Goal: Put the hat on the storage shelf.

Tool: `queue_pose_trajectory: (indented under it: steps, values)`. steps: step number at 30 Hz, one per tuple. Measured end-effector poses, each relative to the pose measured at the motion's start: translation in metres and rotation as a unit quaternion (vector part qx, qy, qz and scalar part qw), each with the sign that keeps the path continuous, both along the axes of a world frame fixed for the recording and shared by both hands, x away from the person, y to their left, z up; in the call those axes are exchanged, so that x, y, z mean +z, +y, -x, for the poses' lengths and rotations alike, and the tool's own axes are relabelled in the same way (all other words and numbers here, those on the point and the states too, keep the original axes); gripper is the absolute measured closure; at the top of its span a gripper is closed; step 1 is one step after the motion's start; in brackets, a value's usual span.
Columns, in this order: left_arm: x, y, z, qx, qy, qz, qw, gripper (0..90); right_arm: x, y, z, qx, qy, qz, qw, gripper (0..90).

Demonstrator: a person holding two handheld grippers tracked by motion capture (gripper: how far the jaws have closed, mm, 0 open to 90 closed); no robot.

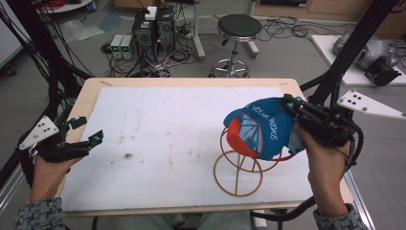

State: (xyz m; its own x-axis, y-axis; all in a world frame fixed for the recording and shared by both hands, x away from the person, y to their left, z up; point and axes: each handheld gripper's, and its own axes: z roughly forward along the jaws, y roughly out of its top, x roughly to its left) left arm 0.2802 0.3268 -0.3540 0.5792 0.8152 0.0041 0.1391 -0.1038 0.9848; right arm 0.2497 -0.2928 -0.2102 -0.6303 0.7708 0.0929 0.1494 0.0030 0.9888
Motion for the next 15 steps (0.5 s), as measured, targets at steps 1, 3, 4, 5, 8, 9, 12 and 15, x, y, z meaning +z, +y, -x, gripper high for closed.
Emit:
queue_pose_trajectory:
  steps: [1, 3, 4, 5, 8, 9, 12, 15]
  values:
    - [0.000, 0.000, 0.000, 0.000, 0.000, 0.001, 1.0000, 19.6, -0.001, 0.001, 0.002, 0.002, 0.000, 0.001, 1.0000, 89.1]
    - [0.000, 0.000, 0.000, 0.000, -0.001, 0.001, 1.0000, 19.6, -0.002, 0.003, 0.005, 0.007, -0.001, 0.006, 1.0000, 89.1]
    - [0.001, 0.001, 0.000, 0.000, -0.002, 0.002, 1.0000, 19.6, -0.003, 0.004, 0.007, 0.009, 0.000, 0.006, 0.9999, 89.1]
    - [0.000, 0.000, 0.000, 0.000, -0.002, 0.002, 1.0000, 19.6, -0.004, 0.005, 0.008, 0.012, -0.001, 0.008, 0.9999, 89.1]
    - [-0.001, 0.000, 0.000, 0.000, 0.000, 0.000, 1.0000, 19.6, -0.007, 0.007, 0.014, 0.019, -0.003, 0.012, 0.9998, 89.1]
    - [-0.001, 0.000, 0.000, 0.000, 0.000, 0.001, 1.0000, 19.6, -0.007, 0.007, 0.014, 0.019, -0.003, 0.012, 0.9998, 89.1]
    - [-0.001, 0.000, 0.000, 0.000, 0.001, 0.001, 1.0000, 19.6, -0.011, 0.009, 0.018, 0.024, -0.002, 0.009, 0.9997, 89.1]
    - [-0.001, 0.001, 0.000, 0.000, 0.001, 0.001, 1.0000, 19.6, -0.013, 0.012, 0.021, 0.029, -0.001, 0.012, 0.9995, 89.1]
